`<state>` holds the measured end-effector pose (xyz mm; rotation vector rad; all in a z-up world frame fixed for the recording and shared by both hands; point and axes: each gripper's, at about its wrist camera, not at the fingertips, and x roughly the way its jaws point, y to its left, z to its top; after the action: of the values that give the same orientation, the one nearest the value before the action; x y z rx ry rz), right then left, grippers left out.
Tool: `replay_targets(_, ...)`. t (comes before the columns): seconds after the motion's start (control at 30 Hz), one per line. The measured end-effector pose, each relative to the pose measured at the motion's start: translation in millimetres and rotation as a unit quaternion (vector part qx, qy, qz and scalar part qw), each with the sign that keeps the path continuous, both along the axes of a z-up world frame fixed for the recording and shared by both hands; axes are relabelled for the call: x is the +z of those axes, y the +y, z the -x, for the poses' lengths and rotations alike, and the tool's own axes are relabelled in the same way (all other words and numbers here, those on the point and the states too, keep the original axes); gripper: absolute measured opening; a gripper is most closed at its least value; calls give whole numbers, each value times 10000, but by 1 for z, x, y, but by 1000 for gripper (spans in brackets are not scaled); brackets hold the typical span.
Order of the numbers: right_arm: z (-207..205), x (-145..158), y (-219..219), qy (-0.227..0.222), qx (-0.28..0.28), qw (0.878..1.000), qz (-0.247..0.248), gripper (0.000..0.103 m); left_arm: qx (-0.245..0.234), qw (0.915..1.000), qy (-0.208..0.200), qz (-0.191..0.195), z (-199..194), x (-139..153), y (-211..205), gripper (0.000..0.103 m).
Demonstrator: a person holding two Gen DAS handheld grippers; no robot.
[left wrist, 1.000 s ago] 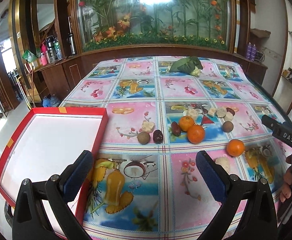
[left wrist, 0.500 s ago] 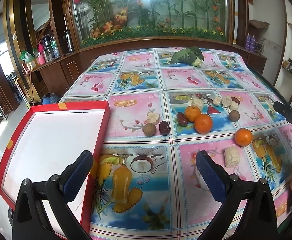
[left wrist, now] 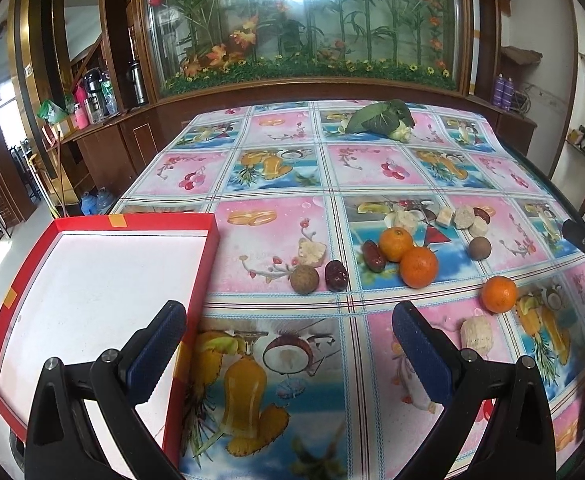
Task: Organize fruits
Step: 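Grasp an orange with the right tool while the left tool grasps another orange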
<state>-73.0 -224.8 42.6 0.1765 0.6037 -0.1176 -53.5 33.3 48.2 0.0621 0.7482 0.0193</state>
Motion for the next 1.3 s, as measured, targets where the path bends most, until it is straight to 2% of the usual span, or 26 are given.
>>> replay_targets(0.2,9,8,5,-242,182,9995,-111,103,-40,9997,130,-191,-3,-7,5,102)
replay_targets(0.33,15,12,17,-380,710,9963,-305,103,-13,9994,112,-341,-1,-7,15,102)
replay_targets(0.43,13,8,38,-135,1357,9897,-436,103,-44,9992,152,-364,0,-6,21,102)
replay_targets(0.53,10,0,63,159,1707,9848,-265,102,-123,9993,215,-269,2,-5,22,102)
replay_targets(0.57,9,-3,71,249,1767,9837,-209,101,-188,9993,268,-203,1,-5,21,102)
replay_targets(0.77,-10,-25,91,980,1892,9766,-298,69,-378,9984,347,-240,-1,-5,7,102)
replay_targets(0.9,-15,-32,93,1155,1966,9728,-403,57,-438,9980,416,-169,-7,-4,2,102)
replay_targets(0.93,-16,-34,93,1208,1956,9724,-401,50,-438,9979,450,-135,-9,-4,2,102)
replay_targets(0.97,-18,-36,93,1262,1995,9706,-462,49,-435,9979,472,-103,-12,-4,1,102)
replay_targets(1.03,-20,-38,93,1312,2097,9669,-627,38,-431,9978,492,-54,-15,-3,0,102)
replay_targets(1.17,-18,-36,87,1243,1936,9714,-596,37,-496,9970,584,124,-24,0,-7,102)
replay_targets(1.27,-17,-27,61,1015,1610,9750,-1143,37,-578,9957,685,244,-32,-1,-20,102)
replay_targets(1.3,-14,-21,50,837,1343,9801,-1196,37,-593,9952,735,248,-35,-2,-24,102)
